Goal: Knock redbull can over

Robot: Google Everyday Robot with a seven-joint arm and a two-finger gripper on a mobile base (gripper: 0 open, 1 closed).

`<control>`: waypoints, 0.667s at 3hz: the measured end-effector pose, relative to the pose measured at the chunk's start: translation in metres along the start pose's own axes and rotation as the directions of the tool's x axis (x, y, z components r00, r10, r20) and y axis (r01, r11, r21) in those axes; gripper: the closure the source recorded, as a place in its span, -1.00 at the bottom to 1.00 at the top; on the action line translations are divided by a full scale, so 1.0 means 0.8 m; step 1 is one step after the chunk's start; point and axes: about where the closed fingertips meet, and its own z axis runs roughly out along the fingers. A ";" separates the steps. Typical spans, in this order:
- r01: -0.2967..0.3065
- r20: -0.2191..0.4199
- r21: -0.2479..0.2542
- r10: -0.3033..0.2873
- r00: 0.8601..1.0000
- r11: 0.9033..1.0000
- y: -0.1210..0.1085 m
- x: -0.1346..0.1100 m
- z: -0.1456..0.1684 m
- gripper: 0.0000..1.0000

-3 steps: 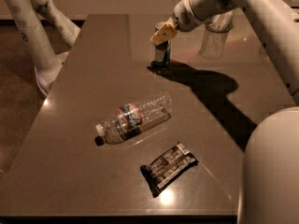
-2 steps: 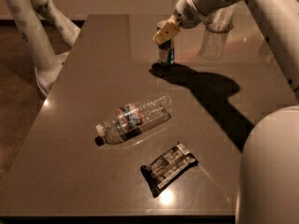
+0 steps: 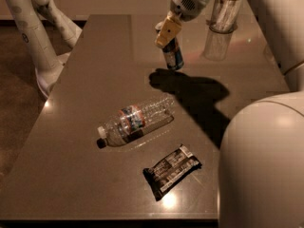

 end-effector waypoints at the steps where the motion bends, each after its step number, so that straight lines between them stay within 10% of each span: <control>1: 0.101 -0.093 -0.033 -0.104 0.990 0.994 0.024 -0.003 0.001 1.00; 2: 0.185 -0.147 -0.070 -0.194 0.970 0.980 0.043 -0.005 0.012 1.00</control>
Offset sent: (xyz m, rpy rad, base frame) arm -0.0608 0.0206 -0.0180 -0.2934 0.0652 0.3033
